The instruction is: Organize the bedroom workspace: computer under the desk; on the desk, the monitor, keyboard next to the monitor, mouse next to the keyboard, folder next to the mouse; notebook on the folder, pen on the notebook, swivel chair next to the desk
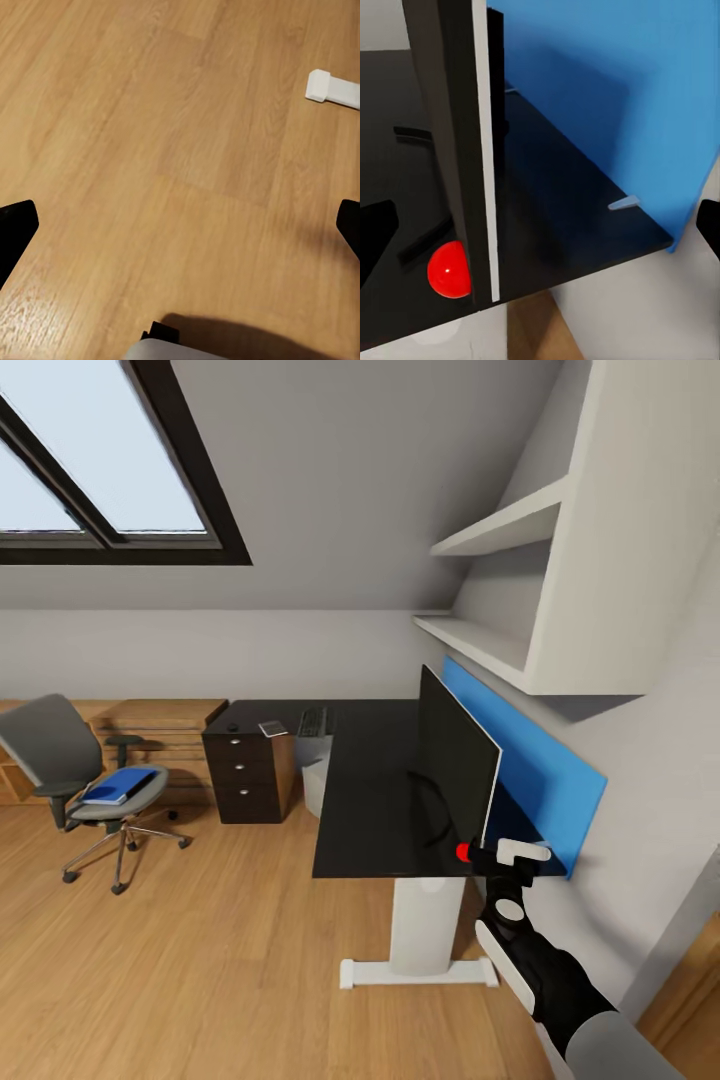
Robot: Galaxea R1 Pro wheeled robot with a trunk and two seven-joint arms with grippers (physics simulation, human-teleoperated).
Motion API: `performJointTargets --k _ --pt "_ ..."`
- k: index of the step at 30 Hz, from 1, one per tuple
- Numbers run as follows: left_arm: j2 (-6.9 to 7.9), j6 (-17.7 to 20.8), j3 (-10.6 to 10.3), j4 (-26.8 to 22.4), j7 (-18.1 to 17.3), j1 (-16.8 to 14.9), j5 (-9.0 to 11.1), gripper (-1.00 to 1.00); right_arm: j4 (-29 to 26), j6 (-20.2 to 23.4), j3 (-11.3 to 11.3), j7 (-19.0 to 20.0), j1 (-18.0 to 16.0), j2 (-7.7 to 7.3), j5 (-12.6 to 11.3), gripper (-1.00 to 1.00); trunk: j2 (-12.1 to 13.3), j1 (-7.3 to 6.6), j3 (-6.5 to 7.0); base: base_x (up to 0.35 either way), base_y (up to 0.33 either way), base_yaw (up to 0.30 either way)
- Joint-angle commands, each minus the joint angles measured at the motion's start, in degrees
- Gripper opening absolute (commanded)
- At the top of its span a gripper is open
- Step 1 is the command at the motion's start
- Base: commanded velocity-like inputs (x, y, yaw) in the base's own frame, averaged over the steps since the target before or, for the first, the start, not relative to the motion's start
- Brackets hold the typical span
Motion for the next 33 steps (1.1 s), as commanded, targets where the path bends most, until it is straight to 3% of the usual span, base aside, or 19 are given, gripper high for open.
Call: performJointTargets --k 1,12,21,33 --pt "0.0 -0.1 0.3 0.1 -0.5 0.0 0.3 1.0 0.0 -0.2 0.3 -0.4 -0.1 -0.09 -0.6 1.0 -0.1 0.01 -0.09 -0.001 -0.024 0.0" --pt "0.01 -0.1 0.3 0.1 -0.5 0.0 0.3 1.0 0.0 -0.5 0.4 -0.4 -0.1 -0.09 -0.5 1.0 -0.1 0.01 -0.09 0.166 -0.006 0.0" --pt "0.01 -0.1 0.3 0.1 -0.5 0.0 0.3 1.0 0.0 -6.8 0.4 -0.3 1.0 -0.12 -0.4 1.0 -0.1 0.01 -0.09 0.043 0.0 0.0" --pt "-0.01 -0.1 0.3 0.1 -0.5 0.0 0.3 1.0 0.0 -7.5 0.4 -0.3 1.2 -0.1 -0.3 1.0 -0.1 0.01 -0.09 0.146 0.0 0.0"
